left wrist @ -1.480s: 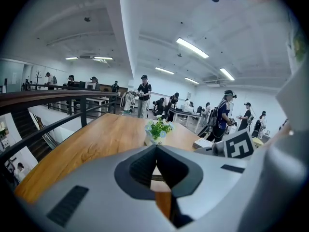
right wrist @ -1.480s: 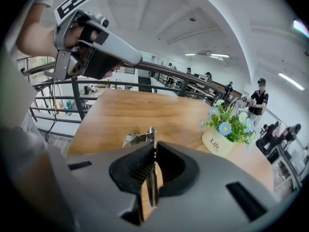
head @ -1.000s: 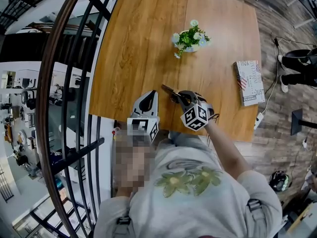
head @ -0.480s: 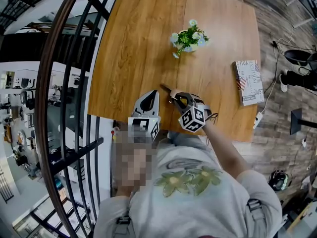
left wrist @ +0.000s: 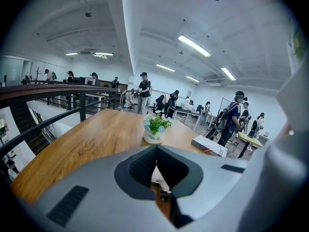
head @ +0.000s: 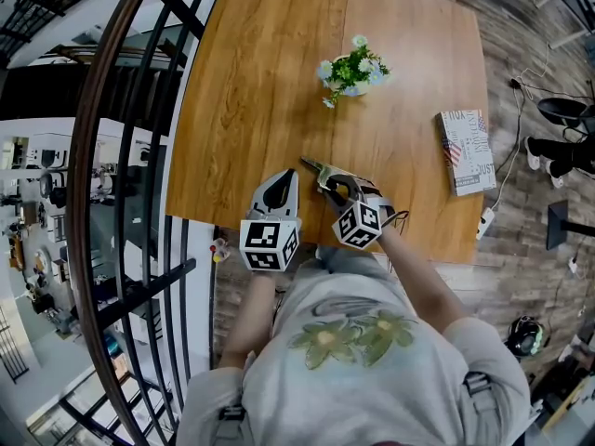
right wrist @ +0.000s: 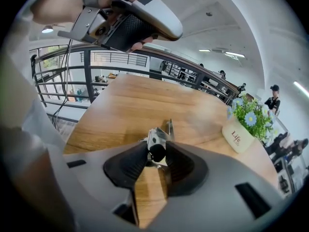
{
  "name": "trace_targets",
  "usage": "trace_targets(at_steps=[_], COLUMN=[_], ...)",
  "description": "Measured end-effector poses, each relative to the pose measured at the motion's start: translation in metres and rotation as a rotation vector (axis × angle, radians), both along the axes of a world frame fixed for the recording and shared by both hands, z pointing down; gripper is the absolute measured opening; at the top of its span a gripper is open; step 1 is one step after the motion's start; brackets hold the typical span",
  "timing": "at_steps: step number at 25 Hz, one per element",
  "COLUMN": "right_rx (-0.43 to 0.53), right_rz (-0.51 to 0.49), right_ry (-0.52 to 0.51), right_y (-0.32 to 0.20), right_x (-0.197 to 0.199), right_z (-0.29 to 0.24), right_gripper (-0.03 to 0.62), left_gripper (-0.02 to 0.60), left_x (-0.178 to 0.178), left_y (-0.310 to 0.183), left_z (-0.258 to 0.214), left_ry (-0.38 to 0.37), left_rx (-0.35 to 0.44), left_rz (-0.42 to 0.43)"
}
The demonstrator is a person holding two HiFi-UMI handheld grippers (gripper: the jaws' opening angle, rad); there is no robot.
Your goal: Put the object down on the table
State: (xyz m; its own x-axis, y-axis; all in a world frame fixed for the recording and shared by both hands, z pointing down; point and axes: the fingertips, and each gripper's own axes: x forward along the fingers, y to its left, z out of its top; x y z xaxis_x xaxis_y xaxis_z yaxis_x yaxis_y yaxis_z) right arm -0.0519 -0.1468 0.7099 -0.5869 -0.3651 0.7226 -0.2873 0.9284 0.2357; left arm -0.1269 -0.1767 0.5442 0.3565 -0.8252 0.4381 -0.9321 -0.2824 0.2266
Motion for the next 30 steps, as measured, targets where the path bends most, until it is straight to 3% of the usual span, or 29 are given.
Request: trace_targets(at_steps=[6,13,24,30], right_rx=[-0.024,-0.167,-0.266,-0.243], right_rz=[0.012,0.071,0.252,0.304], right_ry=[-0.008,-0.067,-0.260,-0.368], right_y=[0.000,0.006,-0.013,-0.024], right_x=[0.000,-0.004,0.006,0.005], right_z=[0.000,-0.002,-0.055,-0.103], right_gripper=[0.137,0.206,0.206,0.167], left_gripper=[0.012,0.012,0.012,0.012], left_x=[0.001,-0.002,0.001,0.007], left_y=[0.000,0.002,0.004,0.003], left_z=[-0.001,-0.004,-0.013,-0.023], left_ry=[-0.002,-0.006,-0.006,0.006], left_rx=[-0.001,0.004,0.028,0.050], left_rz=[0.003,0.012,0.033,0.044])
